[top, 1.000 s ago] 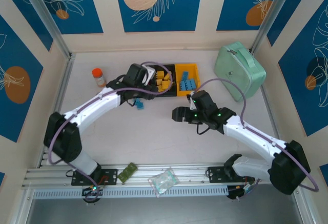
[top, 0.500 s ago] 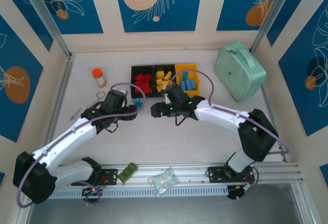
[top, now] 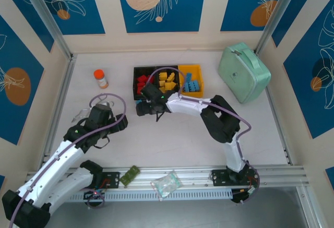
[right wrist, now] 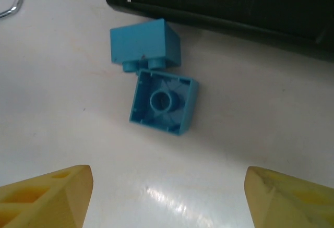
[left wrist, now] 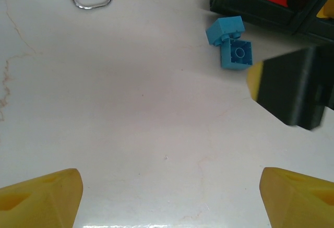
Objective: Sort the legos into containers by color
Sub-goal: Pick up the lego from the center of the table.
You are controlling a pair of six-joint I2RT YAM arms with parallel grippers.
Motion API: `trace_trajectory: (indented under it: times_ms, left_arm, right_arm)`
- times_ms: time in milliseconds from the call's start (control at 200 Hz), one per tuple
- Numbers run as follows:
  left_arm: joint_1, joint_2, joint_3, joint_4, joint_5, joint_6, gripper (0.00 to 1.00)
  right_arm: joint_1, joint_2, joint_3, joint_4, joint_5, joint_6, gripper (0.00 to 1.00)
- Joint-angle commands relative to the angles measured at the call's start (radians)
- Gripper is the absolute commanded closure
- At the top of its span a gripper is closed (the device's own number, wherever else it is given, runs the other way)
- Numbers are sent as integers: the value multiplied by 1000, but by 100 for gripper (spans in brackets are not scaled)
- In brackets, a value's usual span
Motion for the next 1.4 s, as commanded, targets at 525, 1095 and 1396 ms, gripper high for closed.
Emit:
trace_trajectory:
  times_ms: [525,1095,1396]
  left_arm:
    - [29,13,-72,29,78,-54,13]
    - [31,45,-96,81,107,-62,14]
    - [28,133,-118,257,284,-46,16]
  right_arm:
    - [35,216,237,-169,118,1,48]
    - [63,80,100,-115,176,-30,65]
    - [41,-179,-123,-81,190,-10,65]
